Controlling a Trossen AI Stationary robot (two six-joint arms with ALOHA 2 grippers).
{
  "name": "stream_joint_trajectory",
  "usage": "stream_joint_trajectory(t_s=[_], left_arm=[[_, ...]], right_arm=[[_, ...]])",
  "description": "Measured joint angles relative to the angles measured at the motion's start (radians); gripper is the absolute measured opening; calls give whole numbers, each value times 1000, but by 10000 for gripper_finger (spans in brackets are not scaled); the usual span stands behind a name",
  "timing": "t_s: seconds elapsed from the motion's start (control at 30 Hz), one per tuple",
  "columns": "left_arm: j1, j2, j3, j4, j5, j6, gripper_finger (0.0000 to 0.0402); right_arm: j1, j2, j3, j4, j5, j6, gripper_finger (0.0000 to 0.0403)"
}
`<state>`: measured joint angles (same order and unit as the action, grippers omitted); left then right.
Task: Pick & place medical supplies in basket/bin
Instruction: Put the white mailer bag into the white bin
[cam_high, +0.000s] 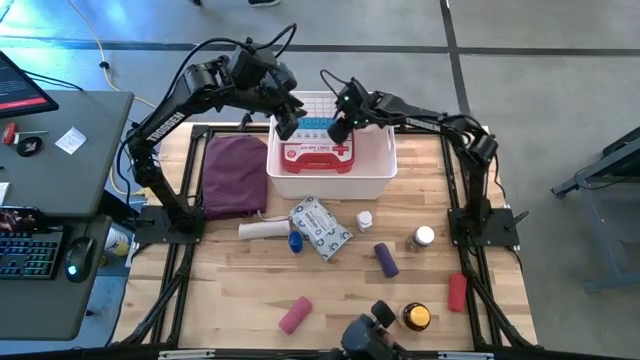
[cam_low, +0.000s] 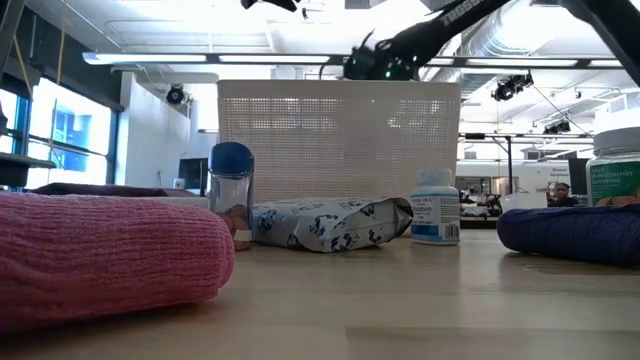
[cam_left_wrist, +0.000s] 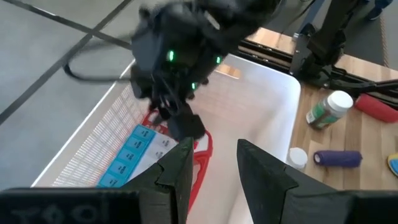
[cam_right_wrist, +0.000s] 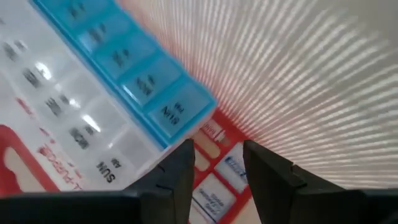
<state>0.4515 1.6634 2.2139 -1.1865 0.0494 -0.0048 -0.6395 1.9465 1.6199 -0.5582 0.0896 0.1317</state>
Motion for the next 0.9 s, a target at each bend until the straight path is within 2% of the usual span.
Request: stream_joint_trajectory(t_s=[0.2, 0.27, 0.43, 0.5, 0.7, 0.9], left_arm=[[0, 0, 0, -48, 47, 0, 161], [0, 0, 0, -66, 47, 0, 161], [0, 0, 0, -87, 46, -3, 161], [0, 0, 0, -101, 46, -11, 161], [-3, -6, -1, -143, 67, -97, 161], [-51, -11, -1, -238, 67, -162, 161]], right_arm=[[-2, -116, 0, -45, -33, 6, 129], [-2, -162, 0, -49, -111, 24, 129], [6, -254, 2, -59, -391, 139, 129], [23, -281, 2, -76, -443, 177, 129], [122, -349, 2, -110, -437, 231, 138], [247, -363, 2, -116, -434, 273, 189]])
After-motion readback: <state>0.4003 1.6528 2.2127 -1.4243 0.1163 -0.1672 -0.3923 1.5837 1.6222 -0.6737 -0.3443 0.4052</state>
